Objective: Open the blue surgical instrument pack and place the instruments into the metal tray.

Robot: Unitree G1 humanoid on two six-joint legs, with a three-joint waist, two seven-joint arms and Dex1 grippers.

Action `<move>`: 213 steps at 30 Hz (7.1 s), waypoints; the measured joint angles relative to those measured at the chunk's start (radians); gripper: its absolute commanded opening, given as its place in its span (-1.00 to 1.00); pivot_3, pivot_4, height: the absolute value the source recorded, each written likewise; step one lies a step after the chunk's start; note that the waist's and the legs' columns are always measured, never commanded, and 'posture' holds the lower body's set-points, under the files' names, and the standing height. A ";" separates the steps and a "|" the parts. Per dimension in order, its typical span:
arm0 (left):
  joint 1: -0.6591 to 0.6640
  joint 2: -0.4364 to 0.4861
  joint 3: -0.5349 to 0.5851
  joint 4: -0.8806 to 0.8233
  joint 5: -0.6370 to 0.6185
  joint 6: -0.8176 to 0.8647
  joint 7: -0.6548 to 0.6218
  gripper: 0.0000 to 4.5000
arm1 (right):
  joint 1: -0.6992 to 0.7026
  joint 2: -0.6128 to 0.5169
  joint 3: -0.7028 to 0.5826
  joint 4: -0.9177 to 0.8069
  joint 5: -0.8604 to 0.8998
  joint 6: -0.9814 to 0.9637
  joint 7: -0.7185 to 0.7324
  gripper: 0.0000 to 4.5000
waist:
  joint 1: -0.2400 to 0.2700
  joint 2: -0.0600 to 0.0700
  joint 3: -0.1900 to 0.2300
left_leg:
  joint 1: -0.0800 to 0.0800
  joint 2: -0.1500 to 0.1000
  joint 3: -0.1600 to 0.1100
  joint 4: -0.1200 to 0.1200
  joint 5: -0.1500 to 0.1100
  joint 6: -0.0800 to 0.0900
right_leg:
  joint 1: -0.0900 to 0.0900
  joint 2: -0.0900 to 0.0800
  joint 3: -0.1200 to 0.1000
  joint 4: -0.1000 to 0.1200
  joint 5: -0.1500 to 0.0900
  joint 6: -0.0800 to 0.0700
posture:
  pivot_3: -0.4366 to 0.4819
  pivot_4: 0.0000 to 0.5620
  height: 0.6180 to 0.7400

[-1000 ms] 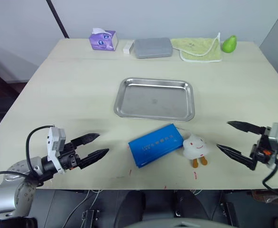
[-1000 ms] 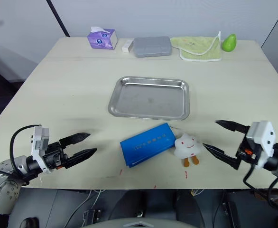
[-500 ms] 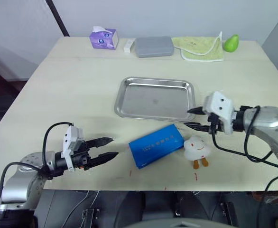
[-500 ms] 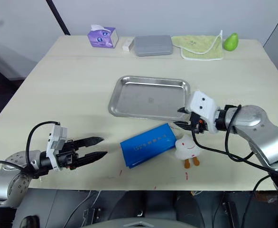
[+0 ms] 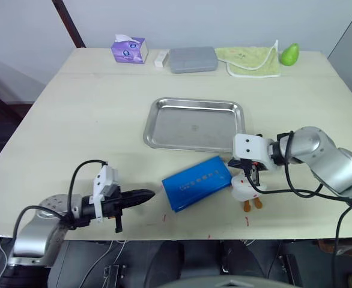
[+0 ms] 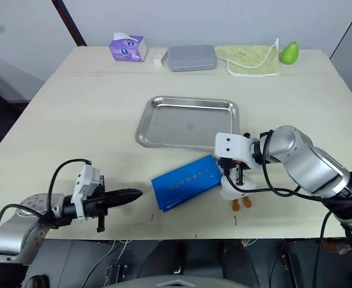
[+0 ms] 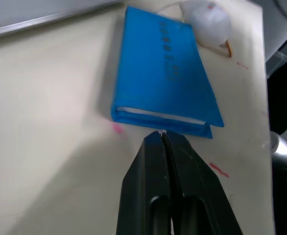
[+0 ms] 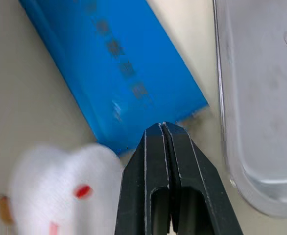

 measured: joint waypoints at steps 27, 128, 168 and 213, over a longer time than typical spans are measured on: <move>-0.116 -0.044 -0.099 0.065 0.090 -0.023 0.076 -0.96 | -0.037 0.125 0.115 0.184 -0.312 -0.249 0.263 -1.00 | 0.003 0.000 0.000 | -0.001 -0.001 -0.001 0.001 0.000 0.000 | 0.000 0.000 -0.001 0.001 0.000 0.000 | -0.05 -0.47 1.00; -0.139 0.069 0.093 0.088 -0.192 -0.031 -0.329 0.97 | 1.087 0.059 -0.746 -0.621 0.291 -0.024 -0.179 0.99 | 0.004 -0.001 0.000 | 0.000 0.000 -0.004 0.004 -0.001 0.001 | 0.004 0.002 -0.003 0.000 0.000 0.000 | -0.05 -0.47 1.00; -0.157 0.071 0.027 0.042 -0.150 -0.067 -0.336 1.00 | 0.796 -0.080 -0.284 -0.465 -0.246 -0.192 -0.198 0.17 | 0.004 -0.001 0.000 | 0.000 0.000 -0.004 0.004 0.000 0.001 | 0.004 0.002 -0.003 -0.001 0.000 0.000 | -0.05 -0.47 1.00; -0.201 0.011 0.010 0.121 -0.115 -0.110 -0.316 1.00 | 0.296 -0.073 -0.392 -0.120 0.294 0.105 0.119 -0.97 | 0.002 -0.001 0.000 | 0.000 0.000 -0.004 0.004 -0.001 0.001 | 0.003 0.002 -0.003 0.000 0.000 0.000 | -0.05 -0.47 1.00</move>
